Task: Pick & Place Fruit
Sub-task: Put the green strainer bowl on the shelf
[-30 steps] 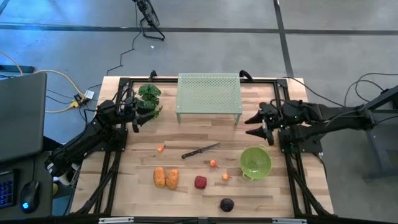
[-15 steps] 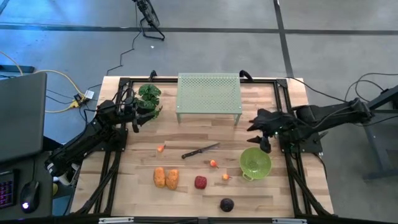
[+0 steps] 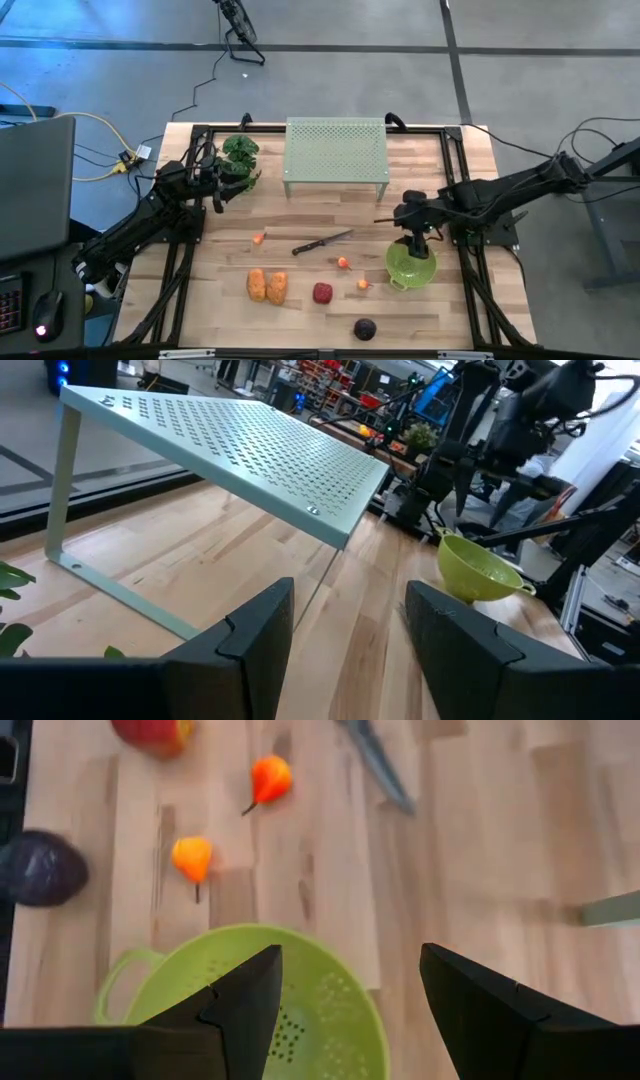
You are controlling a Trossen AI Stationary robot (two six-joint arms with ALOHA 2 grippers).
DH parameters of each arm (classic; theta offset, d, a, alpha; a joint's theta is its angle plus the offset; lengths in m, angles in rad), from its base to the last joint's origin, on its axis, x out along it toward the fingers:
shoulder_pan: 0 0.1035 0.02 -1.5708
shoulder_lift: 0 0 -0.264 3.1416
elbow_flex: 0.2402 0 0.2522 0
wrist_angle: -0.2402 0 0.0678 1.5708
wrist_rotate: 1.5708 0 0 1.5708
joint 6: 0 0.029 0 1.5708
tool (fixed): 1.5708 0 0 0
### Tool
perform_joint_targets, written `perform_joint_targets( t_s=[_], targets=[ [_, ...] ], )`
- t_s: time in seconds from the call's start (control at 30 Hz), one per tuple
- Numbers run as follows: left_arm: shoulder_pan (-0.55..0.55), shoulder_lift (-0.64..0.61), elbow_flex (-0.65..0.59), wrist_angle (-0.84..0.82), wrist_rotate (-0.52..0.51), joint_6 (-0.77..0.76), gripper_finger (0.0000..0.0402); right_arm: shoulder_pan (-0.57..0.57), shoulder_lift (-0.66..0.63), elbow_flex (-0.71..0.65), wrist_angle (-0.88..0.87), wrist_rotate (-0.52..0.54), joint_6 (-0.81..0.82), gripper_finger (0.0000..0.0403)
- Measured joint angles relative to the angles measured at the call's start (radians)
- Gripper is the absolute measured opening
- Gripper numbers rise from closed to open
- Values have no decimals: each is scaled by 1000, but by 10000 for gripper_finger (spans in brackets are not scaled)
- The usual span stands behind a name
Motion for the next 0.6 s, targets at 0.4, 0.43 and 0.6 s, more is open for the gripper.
perform_joint_targets(
  t_s=[0.4,0.43,0.6],
  targets=[
    [0,0,-1,0,-1,0,191,16,105,0,-1,6,-3,231],
    [0,0,-1,0,-1,0,191,16,114,0,-1,5,-3,231],
    [0,0,-1,0,-2,3,191,16,163,0,-1,3,-3,231]
  ],
)
